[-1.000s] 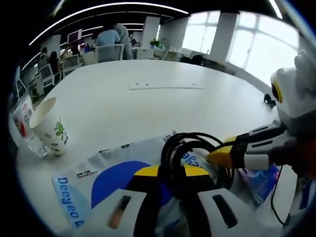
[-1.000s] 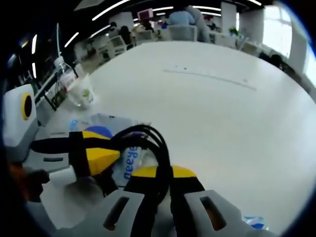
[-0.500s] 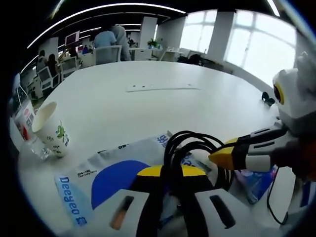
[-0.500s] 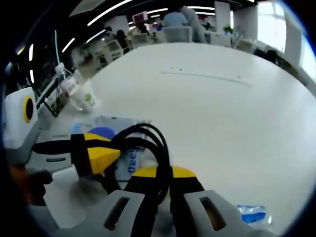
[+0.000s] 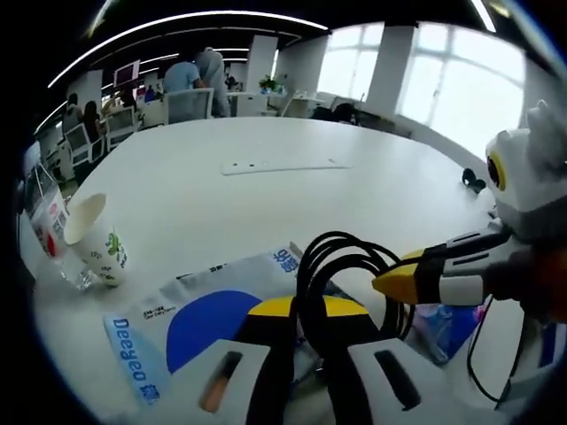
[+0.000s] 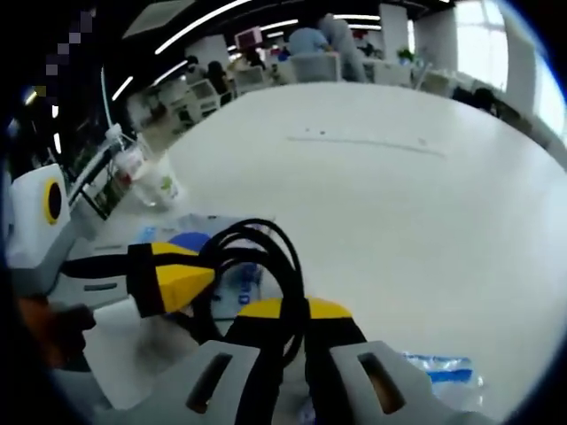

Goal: Arrange the tabletop items into an orderly group along one side of the table until the central work area is clear of visible clutter.

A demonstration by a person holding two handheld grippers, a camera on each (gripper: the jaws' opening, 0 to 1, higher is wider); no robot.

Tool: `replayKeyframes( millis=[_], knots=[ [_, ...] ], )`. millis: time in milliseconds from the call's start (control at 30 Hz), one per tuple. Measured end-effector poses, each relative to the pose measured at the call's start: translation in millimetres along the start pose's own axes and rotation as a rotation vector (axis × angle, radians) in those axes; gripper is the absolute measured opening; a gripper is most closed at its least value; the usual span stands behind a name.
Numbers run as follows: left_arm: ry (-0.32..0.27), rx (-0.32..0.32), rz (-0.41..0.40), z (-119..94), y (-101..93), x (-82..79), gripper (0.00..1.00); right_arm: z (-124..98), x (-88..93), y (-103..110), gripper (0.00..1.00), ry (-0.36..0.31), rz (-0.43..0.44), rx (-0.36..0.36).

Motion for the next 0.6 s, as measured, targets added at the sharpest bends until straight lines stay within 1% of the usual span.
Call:
replayKeyframes(
  millis=[333, 600],
  knots=[
    [-0.013, 0.01, 0.01, -11, -5.4, -1.8, 0.07, -12, 0.4, 4, 0.03, -0.022, 0.009, -0.002],
    [-0.025, 0.016, 0.04, -26, -13.5, -9.4, 0.07, -24, 1.0, 7, 0.03, -0.054, 0.024, -0.008]
  ],
)
Point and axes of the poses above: the point that each gripper's makers call its tool centre point, and the gripper's own axes: z roughly forward along the fingers, y roughly to its left, x roughly out of its underside, the point moved 5 cm from there along -z, roughly backward along the fingers, and after that the axes turned 9 degrees about -z, right-handed, at the moved point
